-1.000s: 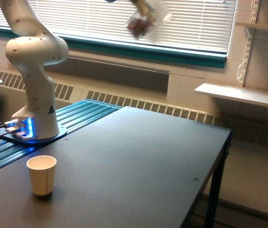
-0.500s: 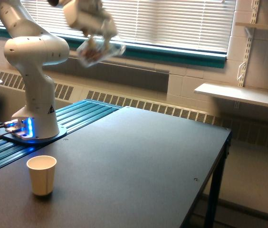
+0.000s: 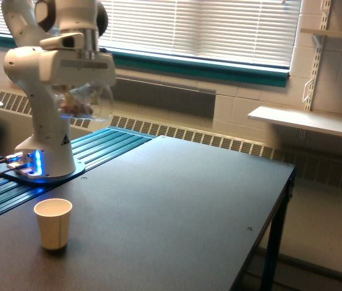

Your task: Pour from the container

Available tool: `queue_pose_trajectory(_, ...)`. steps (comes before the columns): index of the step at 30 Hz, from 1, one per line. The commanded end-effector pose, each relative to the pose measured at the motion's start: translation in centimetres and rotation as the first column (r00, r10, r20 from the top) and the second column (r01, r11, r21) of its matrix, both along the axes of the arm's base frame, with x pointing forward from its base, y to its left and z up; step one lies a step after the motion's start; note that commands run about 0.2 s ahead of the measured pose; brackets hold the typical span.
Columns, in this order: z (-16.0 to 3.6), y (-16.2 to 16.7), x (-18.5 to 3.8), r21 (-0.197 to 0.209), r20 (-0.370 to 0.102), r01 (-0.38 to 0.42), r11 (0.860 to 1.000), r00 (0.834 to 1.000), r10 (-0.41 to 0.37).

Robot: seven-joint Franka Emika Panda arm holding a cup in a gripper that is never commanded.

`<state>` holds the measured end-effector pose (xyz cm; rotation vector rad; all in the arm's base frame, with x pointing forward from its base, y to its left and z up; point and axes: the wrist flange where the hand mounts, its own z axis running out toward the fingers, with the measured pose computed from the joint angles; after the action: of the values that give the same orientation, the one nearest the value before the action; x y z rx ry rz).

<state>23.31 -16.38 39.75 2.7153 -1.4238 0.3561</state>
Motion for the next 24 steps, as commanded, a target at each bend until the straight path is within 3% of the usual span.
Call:
queue_pose_trajectory(1,-1.9,-1.9,-2.2,0.019,-0.052,0.029,0.999,0.998,-0.028)
queue_pose_trajectory(9,-4.2,-3.9,-3.9,0.022,-0.130,0.044,0.999,0.991,-0.041)
queue_pose_trajectory(24,-9.6,-5.7,-4.7,0.028,-0.219,0.095,0.995,0.972,-0.087)
